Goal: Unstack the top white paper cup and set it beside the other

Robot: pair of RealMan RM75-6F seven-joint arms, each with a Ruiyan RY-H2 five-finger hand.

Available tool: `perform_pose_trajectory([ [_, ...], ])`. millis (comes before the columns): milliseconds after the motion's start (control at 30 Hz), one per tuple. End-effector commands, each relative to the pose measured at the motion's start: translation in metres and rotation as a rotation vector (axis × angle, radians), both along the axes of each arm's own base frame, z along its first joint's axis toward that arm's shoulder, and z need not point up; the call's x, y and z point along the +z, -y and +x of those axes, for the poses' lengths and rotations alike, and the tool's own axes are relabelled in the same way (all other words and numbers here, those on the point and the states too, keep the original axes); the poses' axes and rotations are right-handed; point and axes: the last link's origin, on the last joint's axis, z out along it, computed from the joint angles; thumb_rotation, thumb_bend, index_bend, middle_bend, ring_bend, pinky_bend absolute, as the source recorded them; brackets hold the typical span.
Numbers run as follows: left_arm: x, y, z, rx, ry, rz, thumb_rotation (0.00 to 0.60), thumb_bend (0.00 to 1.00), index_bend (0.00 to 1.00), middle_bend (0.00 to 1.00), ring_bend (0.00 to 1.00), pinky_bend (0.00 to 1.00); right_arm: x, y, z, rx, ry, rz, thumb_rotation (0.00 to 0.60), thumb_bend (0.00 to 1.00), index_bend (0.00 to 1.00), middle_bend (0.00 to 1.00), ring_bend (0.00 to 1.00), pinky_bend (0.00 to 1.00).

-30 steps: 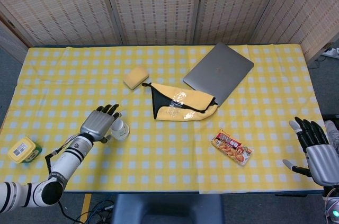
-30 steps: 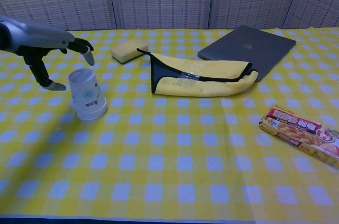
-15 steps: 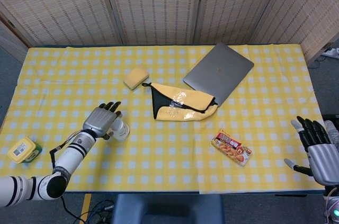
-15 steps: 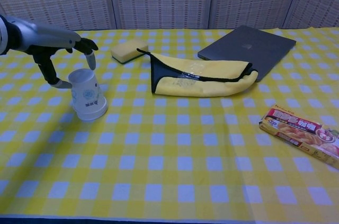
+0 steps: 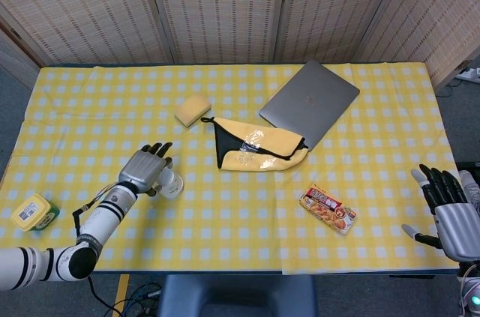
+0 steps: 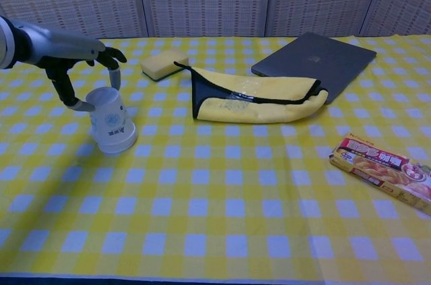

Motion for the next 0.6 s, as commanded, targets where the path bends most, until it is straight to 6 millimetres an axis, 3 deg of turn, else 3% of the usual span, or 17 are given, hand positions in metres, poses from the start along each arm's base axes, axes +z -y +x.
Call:
perform_pose_trajectory([
  [33, 0.0, 0.0, 0.001, 0.001, 0.003, 0.001, 0.6, 0.35, 0.35, 0.0, 0.0, 0.16, 0.0, 0.0, 0.0, 0.0, 0.0, -0.001, 0.6, 0.11, 0.0, 0.0, 0.0, 0.0],
  [300, 0.003, 0.001, 0.004, -0.002, -0.004, 0.009, 0.6, 0.35, 0.36, 0.0, 0.0, 0.17, 0.001, 0.0, 0.0, 0.0, 0.002, -0.001, 0.6, 0.11, 0.0, 0.0, 0.0, 0.0],
  [600, 0.022, 0.015, 0.027, -0.027, -0.017, 0.042, 0.6, 0.35, 0.36, 0.0, 0.0, 0.17, 0.006, -0.004, 0.0, 0.013, 0.017, -0.012, 0.6, 0.11, 0.0, 0.0, 0.0, 0.0],
])
